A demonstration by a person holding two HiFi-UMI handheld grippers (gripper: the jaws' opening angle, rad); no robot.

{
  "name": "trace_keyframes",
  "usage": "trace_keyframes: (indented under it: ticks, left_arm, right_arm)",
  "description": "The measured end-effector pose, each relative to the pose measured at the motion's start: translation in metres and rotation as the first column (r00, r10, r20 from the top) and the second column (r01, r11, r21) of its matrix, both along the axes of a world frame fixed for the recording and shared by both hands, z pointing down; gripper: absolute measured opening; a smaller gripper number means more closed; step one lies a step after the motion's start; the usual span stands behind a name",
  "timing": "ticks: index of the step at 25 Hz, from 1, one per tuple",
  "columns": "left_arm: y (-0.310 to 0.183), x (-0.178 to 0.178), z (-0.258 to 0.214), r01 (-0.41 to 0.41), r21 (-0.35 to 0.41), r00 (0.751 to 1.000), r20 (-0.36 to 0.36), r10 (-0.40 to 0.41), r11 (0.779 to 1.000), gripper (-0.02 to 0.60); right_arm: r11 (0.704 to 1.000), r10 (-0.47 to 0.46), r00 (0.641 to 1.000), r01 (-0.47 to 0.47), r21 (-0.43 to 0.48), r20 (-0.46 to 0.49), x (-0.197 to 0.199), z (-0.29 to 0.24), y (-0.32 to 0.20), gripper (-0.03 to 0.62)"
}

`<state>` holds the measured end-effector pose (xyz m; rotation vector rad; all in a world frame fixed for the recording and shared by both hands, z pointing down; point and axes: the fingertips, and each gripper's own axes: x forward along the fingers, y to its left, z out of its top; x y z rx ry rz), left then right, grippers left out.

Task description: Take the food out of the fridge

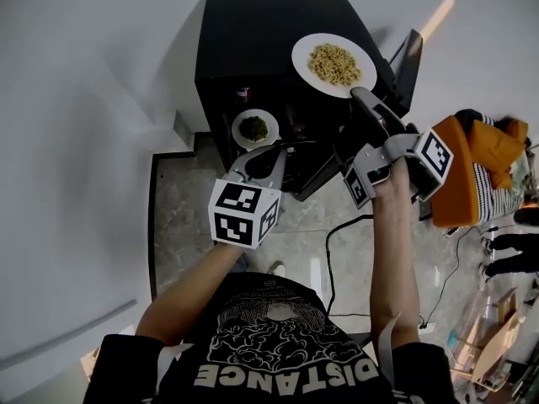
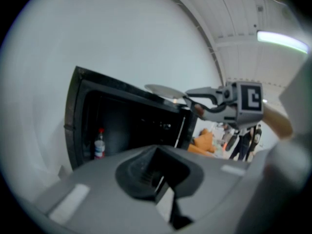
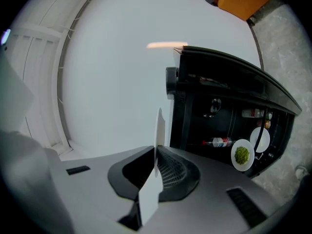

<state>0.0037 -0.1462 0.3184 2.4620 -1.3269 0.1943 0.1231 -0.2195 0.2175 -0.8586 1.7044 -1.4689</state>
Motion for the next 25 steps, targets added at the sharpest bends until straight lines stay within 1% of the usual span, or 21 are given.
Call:
trace_keyframes:
  ticks: [6,11,15,17,19,20,23,25]
  left_arm:
    - [0.019,-0.004,-0.009,0.012,0.008,1.0,0.01,-0.012,1.0,0.002]
    - [0.015,-0.005,-0.009,0.006,-0.003,1.0,0.017,-0.006,1.0,0.002]
    - [0.006,0.0,-0.008,-0.01,-0.006,1.0,0.019,0.01,1.0,0.002]
    - [0.011,0.004,-0.008,-0.01,-0.002,1.0,0.017,0.011,1.0,0.002]
    - [0.014,0.008,-0.008,-0.009,0.0,1.0,0.012,0.009,1.0,0.002]
    - [0.009,0.009,-0.007,-0.009,0.0,1.0,0.008,0.009,1.0,0.002]
    - [-0.025,0.007,-0.003,-0.011,0.001,1.0,0.005,0.011,1.0,0.002]
    - [-0.036,0.006,-0.002,-0.004,0.006,1.0,0.007,0.004,1.0,0.002]
  right_arm:
    - [1.0,0.025,1.0,-0.025,-0.015,0.012,0.0,-0.004,0.003,0.011]
    - [0.998,0.056,0.998,-0.055,-0.029,0.036,0.0,0.0,-0.009,0.011]
    - [0.997,0.077,0.996,-0.077,-0.001,0.036,-0.001,0.0,-0.022,0.011]
    - [0.997,0.074,0.996,-0.075,0.016,0.043,0.001,-0.002,-0.015,0.012]
    - [0.997,0.068,0.996,-0.07,0.034,0.049,0.003,-0.003,-0.008,0.036]
    - [0.997,0.068,0.997,-0.07,0.045,0.045,0.004,-0.002,-0.011,0.048]
    - [0.995,0.069,0.997,-0.07,0.076,0.018,0.004,0.003,-0.031,0.048]
    - [0.994,0.056,0.998,-0.056,0.098,-0.001,0.005,0.006,-0.032,0.048]
